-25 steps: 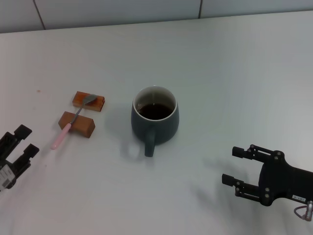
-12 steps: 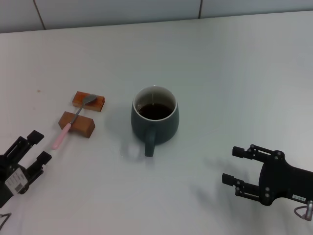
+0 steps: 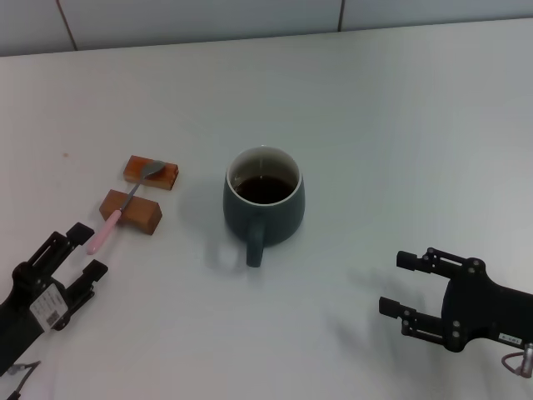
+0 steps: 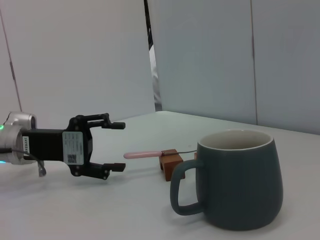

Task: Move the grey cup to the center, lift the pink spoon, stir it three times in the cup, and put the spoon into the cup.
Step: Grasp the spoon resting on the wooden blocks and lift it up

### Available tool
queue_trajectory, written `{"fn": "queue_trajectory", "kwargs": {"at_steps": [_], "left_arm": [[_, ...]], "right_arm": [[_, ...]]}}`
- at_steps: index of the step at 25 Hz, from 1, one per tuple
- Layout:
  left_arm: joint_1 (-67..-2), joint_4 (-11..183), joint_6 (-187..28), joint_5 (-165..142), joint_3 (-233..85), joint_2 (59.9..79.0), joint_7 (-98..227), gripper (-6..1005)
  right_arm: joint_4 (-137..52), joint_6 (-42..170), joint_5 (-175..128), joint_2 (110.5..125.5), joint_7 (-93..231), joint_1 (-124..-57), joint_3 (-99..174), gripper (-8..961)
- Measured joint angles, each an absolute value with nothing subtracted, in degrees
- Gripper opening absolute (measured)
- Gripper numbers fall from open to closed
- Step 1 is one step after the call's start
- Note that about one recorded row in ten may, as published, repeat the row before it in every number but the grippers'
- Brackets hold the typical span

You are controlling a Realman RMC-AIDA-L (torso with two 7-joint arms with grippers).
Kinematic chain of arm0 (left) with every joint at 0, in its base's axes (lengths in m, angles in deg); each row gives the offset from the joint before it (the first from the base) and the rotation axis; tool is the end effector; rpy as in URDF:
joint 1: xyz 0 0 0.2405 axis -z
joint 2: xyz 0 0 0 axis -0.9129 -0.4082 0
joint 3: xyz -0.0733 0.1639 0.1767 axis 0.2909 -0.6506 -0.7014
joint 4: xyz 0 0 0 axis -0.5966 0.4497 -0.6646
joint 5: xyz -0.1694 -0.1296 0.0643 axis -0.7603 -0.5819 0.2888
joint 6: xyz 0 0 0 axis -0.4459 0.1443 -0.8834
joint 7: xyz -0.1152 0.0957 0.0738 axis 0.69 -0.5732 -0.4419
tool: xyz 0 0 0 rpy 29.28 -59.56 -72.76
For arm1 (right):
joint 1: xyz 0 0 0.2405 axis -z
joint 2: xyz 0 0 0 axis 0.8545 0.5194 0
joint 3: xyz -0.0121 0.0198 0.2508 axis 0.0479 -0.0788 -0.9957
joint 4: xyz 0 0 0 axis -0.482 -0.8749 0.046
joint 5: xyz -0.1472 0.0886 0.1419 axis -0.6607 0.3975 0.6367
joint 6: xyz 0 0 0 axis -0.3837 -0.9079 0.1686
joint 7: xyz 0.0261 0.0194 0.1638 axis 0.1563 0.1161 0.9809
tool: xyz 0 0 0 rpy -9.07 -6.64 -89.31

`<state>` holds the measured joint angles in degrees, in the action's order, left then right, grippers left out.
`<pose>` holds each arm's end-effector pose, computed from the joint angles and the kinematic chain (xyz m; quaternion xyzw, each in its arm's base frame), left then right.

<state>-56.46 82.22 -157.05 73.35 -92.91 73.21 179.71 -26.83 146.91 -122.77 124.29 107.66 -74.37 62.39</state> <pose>-0.3666 0.2148 -0.0513 -0.4282 -0.7471 -0.5014 0.0835 0.3332 0.2320 -0.0582 -0.9267 0.1557 0.2746 0.2038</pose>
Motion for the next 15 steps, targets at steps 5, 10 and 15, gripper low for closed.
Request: {"fn": "queue_trajectory", "kwargs": {"at_steps": [5,10,15], "left_arm": [[-55.69,83.48,-156.14,72.97,-92.36,73.20,179.36,779],[-55.24,83.76,-155.59,72.97,-92.04,73.25,179.31,778],[-54.13,85.23,-154.54,72.82,-90.30,73.28,178.18,778]], "right_arm": [[-26.83,146.98,-122.82,124.29,107.85,-74.57,62.39,710],[-26.83,147.00,-122.87,124.29,108.22,-74.68,62.42,710],[-26.83,147.01,-122.91,124.25,108.31,-74.82,62.39,710]]}}
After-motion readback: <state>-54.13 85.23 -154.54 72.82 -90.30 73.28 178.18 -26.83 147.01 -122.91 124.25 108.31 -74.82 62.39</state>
